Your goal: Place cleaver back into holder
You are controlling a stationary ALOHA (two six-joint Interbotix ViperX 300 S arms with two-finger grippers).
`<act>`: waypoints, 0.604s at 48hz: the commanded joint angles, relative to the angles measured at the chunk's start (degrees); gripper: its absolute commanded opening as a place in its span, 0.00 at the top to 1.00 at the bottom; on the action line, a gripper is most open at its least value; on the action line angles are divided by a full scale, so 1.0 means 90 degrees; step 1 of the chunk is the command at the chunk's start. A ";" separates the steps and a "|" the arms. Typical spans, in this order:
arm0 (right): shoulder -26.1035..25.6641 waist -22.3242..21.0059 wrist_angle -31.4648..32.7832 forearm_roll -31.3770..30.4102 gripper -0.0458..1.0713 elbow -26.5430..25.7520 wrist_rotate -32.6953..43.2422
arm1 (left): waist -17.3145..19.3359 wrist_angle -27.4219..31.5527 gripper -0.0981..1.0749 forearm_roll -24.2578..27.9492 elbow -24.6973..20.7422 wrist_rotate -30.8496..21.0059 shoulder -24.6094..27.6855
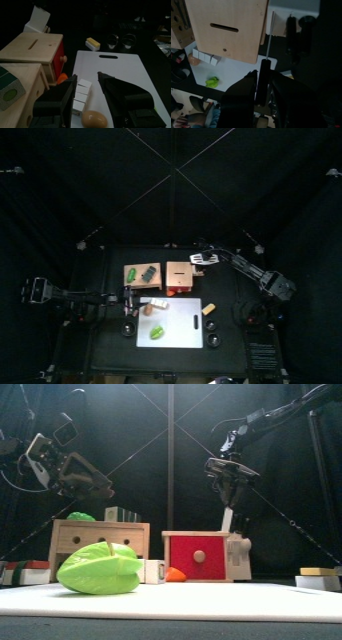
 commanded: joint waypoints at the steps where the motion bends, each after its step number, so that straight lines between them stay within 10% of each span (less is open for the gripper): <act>1: -0.0186 0.0000 -0.0068 0.0039 0.29 -0.0117 -0.0010 | -0.0010 -0.0020 0.24 -0.0020 -0.0068 0.0000 -0.0010; 22: -0.0615 0.0293 -0.0068 0.0293 0.28 -0.0068 -0.0312 | 0.0000 -0.0020 0.24 -0.0020 -0.0059 0.0000 -0.0010; 29: -0.1475 0.0996 -0.0625 0.0244 0.28 0.0918 -0.0928 | -0.0010 -0.0020 0.24 -0.0020 -0.0068 0.0000 -0.0010</act>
